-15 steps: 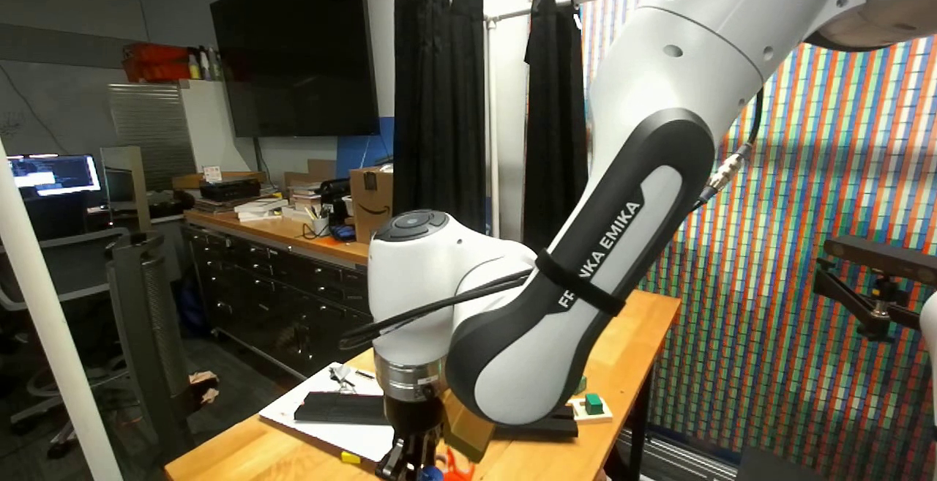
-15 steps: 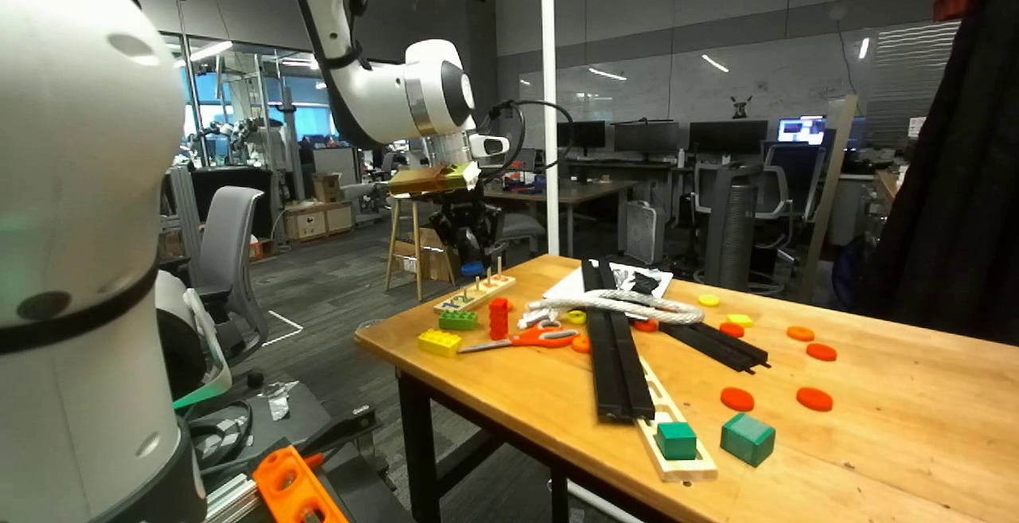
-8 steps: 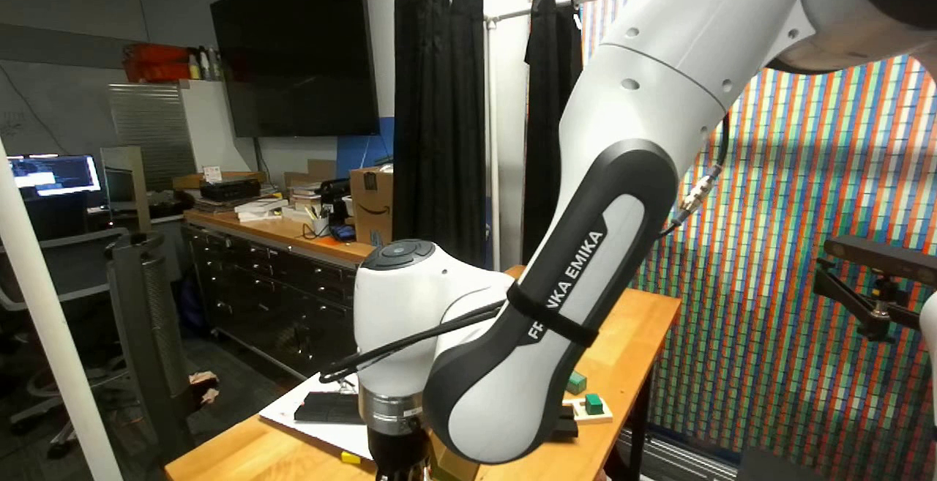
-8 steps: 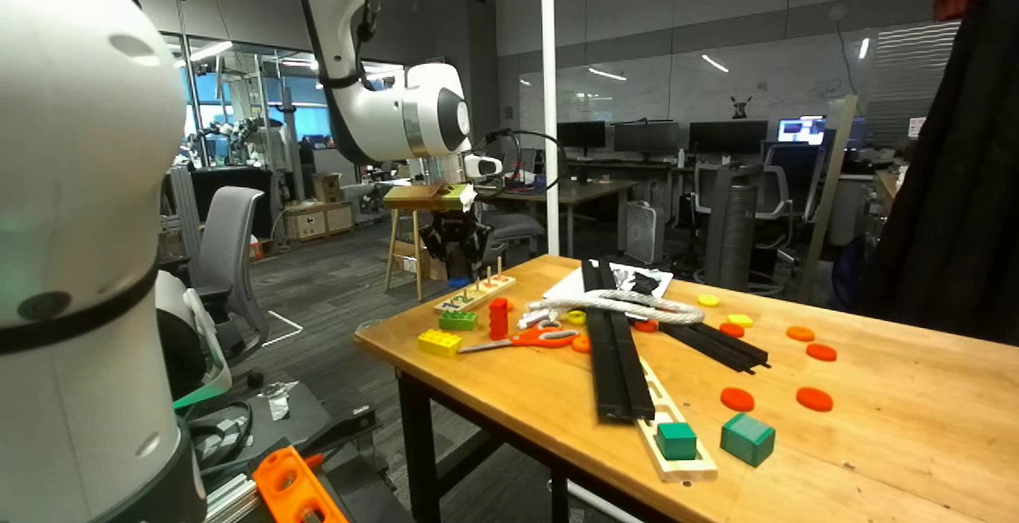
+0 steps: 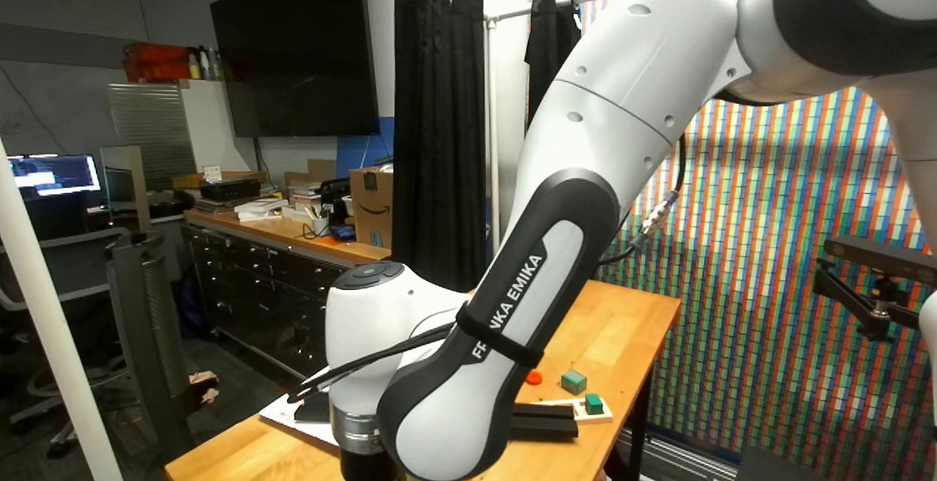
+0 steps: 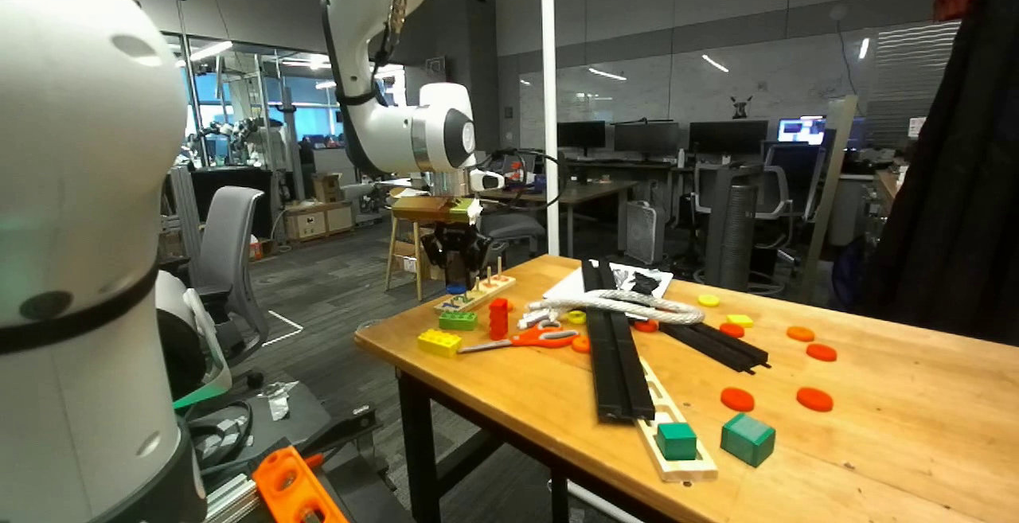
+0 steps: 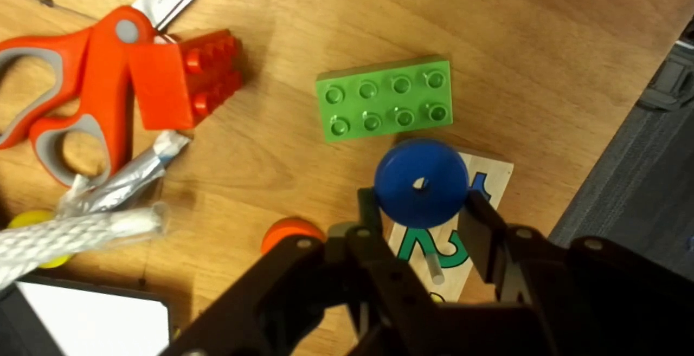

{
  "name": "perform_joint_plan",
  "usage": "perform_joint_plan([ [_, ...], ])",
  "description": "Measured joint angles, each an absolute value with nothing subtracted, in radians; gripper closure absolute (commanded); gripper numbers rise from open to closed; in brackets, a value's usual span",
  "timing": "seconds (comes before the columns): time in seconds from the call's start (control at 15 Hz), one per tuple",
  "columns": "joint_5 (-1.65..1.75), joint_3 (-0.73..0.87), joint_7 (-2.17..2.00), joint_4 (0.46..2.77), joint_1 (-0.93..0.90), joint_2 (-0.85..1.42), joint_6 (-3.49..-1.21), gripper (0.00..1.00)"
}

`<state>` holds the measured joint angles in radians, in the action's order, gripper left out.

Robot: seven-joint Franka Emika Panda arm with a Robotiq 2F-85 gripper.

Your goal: Pick the blue ring and put it on the object

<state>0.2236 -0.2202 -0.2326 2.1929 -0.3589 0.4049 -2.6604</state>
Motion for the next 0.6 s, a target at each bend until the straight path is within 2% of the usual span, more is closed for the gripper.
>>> perform_joint_plan([
  [0.6,0.198,-0.224,-0.19,2.09,-0.369,0.497,-2.636,0.8],
])
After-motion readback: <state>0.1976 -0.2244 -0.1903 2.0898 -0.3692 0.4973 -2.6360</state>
